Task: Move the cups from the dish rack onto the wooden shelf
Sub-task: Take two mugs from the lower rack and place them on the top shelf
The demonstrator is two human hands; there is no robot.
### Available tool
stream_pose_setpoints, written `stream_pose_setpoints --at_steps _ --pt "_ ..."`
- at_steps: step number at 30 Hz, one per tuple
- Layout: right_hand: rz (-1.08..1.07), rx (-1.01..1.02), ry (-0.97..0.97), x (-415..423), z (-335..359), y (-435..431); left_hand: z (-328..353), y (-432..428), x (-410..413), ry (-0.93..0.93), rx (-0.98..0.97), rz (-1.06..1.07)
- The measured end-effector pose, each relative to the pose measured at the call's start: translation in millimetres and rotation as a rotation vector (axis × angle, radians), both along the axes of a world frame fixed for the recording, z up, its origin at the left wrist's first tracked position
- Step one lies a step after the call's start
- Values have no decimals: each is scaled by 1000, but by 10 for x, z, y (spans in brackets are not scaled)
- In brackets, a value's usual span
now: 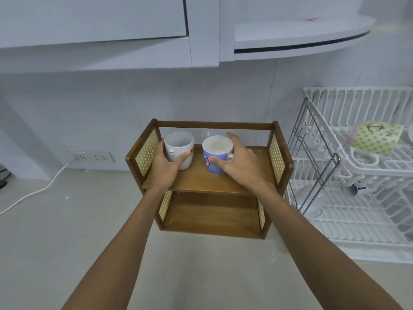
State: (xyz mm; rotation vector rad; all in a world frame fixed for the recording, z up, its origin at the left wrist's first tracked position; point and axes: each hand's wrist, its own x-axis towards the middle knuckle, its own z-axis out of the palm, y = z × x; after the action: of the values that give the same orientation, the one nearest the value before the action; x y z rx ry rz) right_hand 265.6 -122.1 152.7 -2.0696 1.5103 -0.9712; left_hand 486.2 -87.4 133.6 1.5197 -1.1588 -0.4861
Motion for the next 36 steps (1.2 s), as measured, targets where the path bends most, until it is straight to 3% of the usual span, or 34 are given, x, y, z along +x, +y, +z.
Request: stream_pose_setpoints --at_steps 12,21,28,36 --pt "82 81 -123 17 -89 -103 -70 76 63 38 2 0" --pt "44 74 -94 -324 -32 277 -216 532 -219 22 -13 204" --pt "165 -123 187 -1196 -179 1059 -453 1174 -1246 -148 -42 141" --pt "135 -155 238 -2674 -425 1392 -420 1381 -2925 -263 -21 -117"
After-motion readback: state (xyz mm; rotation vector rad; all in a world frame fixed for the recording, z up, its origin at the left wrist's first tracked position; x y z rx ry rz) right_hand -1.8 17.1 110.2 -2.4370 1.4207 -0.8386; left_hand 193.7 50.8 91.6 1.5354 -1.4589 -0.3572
